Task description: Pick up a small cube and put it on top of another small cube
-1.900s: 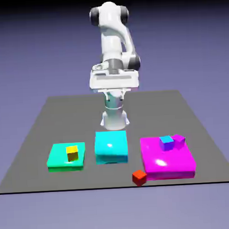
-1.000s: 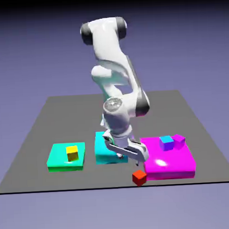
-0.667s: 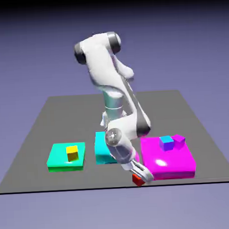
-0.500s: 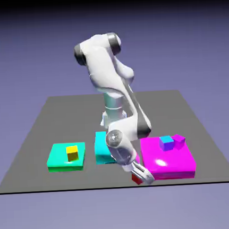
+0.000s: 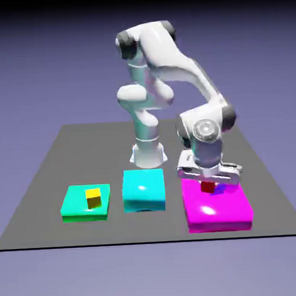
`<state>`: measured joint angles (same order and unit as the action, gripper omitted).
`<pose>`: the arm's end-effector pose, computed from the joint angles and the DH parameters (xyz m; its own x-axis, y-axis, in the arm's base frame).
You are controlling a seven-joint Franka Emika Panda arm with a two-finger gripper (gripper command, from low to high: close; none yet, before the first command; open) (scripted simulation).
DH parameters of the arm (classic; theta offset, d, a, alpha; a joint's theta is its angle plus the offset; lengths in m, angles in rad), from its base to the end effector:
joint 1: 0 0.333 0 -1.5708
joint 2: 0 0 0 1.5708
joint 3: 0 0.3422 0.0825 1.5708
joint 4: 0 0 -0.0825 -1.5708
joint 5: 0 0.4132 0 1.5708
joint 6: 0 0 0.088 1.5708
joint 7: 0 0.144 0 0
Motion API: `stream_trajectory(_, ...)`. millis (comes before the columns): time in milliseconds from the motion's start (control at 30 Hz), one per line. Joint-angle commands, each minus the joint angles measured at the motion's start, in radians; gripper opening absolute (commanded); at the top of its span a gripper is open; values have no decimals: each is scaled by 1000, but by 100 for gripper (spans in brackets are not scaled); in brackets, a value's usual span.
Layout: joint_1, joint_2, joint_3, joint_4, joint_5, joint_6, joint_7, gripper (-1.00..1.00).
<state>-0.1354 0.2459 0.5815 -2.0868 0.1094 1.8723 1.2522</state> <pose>0.4795 0.2433 0.2748 0.5815 -0.7428 -0.3320 -0.6697 -0.6687 0.3231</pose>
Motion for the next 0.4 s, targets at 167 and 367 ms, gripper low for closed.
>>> stream_trajectory(167, -36, 3, 70, -73, -40, 84, 1, -100)
stream_trajectory(367, -29, 22, 67, -103, -48, 129, 6, 100)
